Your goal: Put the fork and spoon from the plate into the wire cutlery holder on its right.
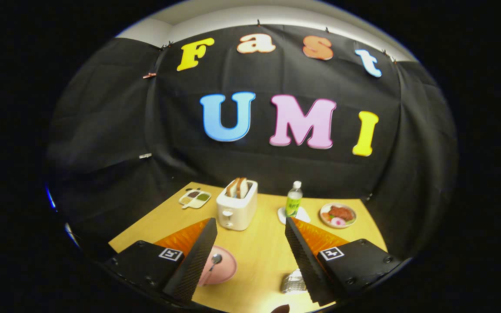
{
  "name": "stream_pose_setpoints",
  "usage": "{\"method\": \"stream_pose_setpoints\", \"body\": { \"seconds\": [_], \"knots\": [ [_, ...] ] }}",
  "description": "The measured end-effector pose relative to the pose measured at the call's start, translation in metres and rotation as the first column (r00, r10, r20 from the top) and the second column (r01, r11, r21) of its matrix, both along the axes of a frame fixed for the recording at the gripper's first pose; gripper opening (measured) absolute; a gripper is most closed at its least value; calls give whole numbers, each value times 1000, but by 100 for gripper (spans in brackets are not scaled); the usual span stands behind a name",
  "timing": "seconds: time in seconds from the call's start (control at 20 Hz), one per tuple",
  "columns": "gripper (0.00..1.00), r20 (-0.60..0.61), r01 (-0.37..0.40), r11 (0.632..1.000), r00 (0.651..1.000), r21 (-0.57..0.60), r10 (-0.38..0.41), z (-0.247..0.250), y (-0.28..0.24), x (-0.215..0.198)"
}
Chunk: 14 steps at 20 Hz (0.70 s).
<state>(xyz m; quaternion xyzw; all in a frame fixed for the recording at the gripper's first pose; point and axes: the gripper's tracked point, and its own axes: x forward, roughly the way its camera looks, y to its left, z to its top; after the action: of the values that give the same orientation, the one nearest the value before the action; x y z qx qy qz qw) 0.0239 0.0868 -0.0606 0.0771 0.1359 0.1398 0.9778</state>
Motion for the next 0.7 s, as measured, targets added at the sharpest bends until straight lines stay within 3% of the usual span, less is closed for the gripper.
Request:
{"method": "stream_pose_setpoints", "body": {
  "seconds": [0.15,0.3,0.55,0.7],
  "knots": [
    [98,-140,-96,994,985,58,103,-29,31,1],
    [97,-278,-162,984,944,73,176,-67,55,1],
    [97,-500,-293,956,830,-13,248,-146,94,-8],
    [94,-590,-338,941,759,5,276,-187,121,-10]
  ]
}}
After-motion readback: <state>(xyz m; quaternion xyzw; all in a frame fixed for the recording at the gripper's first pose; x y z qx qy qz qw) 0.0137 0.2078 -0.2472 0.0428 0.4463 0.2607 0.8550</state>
